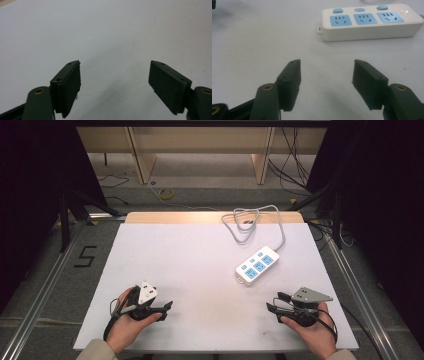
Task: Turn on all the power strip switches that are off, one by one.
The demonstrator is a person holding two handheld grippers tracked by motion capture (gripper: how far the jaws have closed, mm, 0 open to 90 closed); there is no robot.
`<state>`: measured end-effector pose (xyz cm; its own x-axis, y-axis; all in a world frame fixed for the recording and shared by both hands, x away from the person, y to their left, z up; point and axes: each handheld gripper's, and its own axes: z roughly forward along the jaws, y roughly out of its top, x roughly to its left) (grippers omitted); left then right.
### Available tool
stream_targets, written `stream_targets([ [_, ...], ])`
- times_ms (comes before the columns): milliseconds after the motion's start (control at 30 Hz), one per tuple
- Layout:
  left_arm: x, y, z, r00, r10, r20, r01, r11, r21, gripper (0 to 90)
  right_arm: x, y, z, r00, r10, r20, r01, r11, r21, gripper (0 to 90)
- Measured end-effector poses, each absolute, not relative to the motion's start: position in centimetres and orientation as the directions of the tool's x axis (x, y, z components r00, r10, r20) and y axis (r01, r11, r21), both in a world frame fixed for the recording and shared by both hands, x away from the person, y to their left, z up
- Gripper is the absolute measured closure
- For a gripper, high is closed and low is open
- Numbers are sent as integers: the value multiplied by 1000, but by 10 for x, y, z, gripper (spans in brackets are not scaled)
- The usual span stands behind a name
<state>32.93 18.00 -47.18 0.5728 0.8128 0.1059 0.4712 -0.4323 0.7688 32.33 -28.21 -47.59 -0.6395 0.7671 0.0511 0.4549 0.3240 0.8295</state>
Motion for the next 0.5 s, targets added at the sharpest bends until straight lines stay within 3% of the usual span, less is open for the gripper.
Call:
stream_targets([
  [133,329,178,-471,569,815,107,465,-427,776,262,323,-281,-476,-622,782,50,481,330,812,462],
  [233,328,176,-471,573,812,110,461,-431,776,261,322,-278,-475,-618,786,-13,480,390,786,512],
  [500,329,176,-471,568,816,105,466,-424,777,262,326,-277,-467,-610,791,-50,493,429,757,832],
])
